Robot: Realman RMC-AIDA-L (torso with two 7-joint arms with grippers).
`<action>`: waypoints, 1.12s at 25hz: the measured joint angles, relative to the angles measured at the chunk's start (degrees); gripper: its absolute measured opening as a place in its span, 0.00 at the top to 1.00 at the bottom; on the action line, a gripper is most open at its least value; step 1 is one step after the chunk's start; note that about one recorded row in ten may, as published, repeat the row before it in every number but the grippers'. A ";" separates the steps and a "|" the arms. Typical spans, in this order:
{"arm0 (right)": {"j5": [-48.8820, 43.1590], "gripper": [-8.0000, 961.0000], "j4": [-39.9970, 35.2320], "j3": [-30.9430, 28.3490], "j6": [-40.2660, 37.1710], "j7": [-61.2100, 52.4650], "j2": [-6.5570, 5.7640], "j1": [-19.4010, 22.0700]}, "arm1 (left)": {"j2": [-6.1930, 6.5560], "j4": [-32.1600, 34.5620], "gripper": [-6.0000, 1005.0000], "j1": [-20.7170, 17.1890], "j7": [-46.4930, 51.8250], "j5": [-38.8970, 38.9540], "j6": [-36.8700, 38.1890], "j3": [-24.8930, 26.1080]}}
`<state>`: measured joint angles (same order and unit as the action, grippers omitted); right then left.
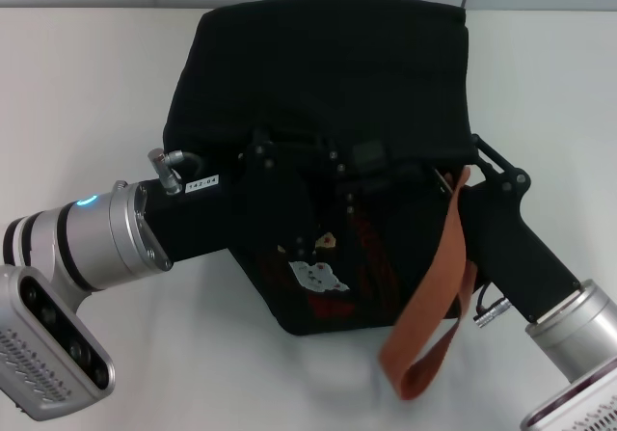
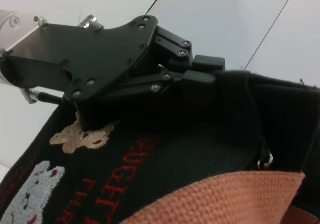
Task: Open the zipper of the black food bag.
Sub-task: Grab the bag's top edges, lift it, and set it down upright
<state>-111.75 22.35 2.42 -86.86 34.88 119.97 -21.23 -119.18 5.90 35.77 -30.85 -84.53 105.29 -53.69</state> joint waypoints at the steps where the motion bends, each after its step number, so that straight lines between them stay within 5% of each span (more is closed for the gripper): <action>1: 0.00 0.43 0.01 -0.01 0.20 -0.12 0.00 -0.14 | 0.00 0.00 0.91 0.00 0.00 0.00 0.02 0.00; 13: 0.58 0.28 0.48 -1.70 2.52 0.14 0.00 -1.74 | 0.00 -0.03 0.91 0.05 0.00 0.01 0.15 -0.01; 28: -0.72 0.31 0.76 -3.98 -0.58 1.95 0.00 0.56 | 0.00 -0.11 0.91 0.09 0.00 -0.05 0.28 -0.01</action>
<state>-112.46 23.11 -1.56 -87.44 36.84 119.97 -20.67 -119.18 5.80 35.86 -30.85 -84.58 105.57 -53.70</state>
